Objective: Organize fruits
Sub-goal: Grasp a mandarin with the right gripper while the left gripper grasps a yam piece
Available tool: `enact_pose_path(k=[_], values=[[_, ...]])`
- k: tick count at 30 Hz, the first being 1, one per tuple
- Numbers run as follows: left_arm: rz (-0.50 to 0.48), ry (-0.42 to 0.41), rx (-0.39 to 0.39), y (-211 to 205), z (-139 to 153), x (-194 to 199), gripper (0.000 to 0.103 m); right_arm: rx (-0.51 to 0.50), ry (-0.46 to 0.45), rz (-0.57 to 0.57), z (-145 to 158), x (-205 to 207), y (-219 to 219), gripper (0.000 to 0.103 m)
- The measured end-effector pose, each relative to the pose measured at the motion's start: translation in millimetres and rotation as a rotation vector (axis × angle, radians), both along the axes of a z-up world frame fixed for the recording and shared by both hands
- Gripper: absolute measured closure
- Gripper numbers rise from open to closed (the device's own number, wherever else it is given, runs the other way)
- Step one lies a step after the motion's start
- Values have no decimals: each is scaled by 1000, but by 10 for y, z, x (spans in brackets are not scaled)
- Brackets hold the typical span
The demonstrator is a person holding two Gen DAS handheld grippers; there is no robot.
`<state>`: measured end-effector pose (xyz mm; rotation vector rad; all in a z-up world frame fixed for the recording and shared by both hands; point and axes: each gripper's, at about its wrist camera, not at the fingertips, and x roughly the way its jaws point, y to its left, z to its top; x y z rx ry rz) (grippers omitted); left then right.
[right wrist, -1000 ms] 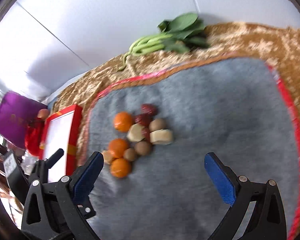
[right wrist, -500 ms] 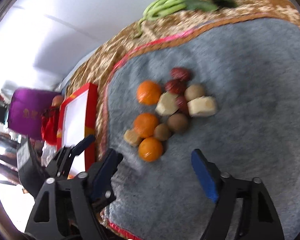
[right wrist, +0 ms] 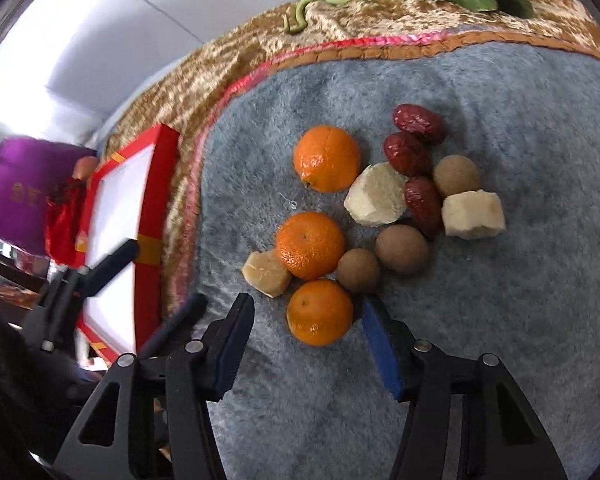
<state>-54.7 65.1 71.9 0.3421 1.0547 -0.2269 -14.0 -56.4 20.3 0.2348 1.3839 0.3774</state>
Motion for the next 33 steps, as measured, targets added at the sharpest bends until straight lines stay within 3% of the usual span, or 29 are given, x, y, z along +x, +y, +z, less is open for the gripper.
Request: enact_pose_path(k=[5, 11, 20, 23, 30, 33], values=[[-33, 15, -43, -42, 21, 78, 32, -60, -25, 30, -8, -29, 30, 68], [-108, 34, -65, -310, -32, 145, 32, 22, -12, -13, 86, -51, -223, 68], [-105, 92, -50, -494, -251, 324, 33, 106, -61, -117, 396, -41, -704, 68], [-95, 99, -67, -474, -272, 348, 52, 119, -60, -111, 422, 1, -698, 68], [-119, 114, -125, -455, -350, 326, 79, 137, -55, -109, 421, -21, -652, 68], [-120, 107, -140, -435, -335, 292, 79, 137, -61, -111, 428, -20, -634, 68]])
